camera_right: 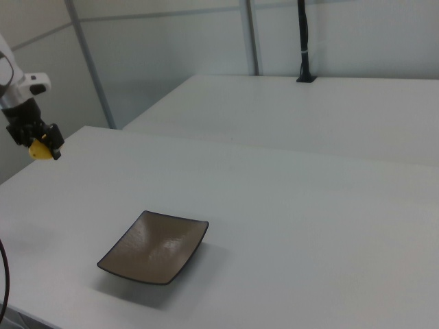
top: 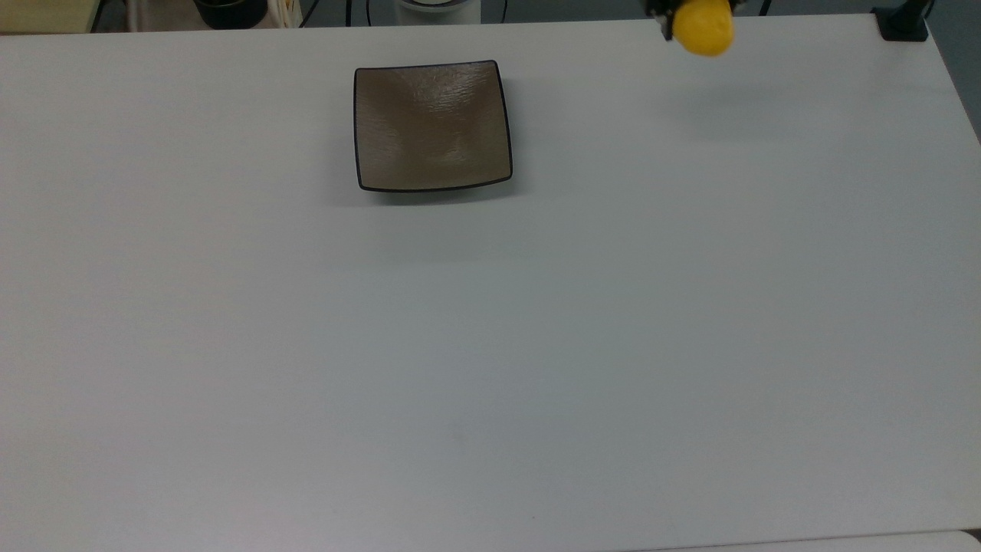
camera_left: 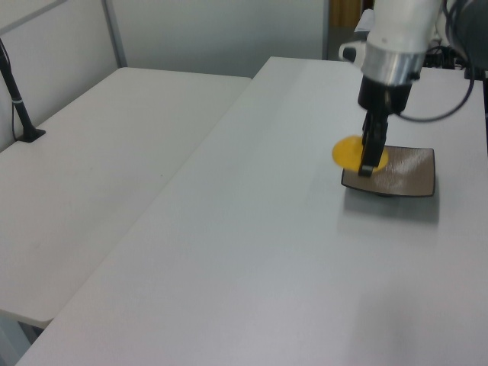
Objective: Put potatoes on a ceramic plate
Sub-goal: 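Lift the potato and carry it over the brown plate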
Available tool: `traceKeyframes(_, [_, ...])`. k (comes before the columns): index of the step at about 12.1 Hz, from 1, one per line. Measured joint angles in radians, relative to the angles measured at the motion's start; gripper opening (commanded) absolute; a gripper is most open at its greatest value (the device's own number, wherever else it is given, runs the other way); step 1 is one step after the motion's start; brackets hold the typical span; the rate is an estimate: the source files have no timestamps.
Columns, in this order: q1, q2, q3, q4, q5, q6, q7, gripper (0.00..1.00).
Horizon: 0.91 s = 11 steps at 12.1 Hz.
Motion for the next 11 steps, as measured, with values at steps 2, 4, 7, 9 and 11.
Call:
traceKeyframes(2, [0.0,-0.037,-0.051,0.024,0.0,-0.074,-0.016,0.0])
traceKeyframes(4, [0.0,-0.066,-0.105,0.025,0.0,-0.118,-0.028,0.0])
traceKeyframes(7, [0.001,-0.102,-0.212,0.026,0.0,-0.166,-0.07,0.0])
traceKeyframes(9, [-0.01,-0.113,-0.261,0.022,0.0,-0.206,-0.127,0.0])
traceKeyframes(11, [-0.061,-0.114,-0.278,-0.003,0.0,-0.209,-0.169,0.0])
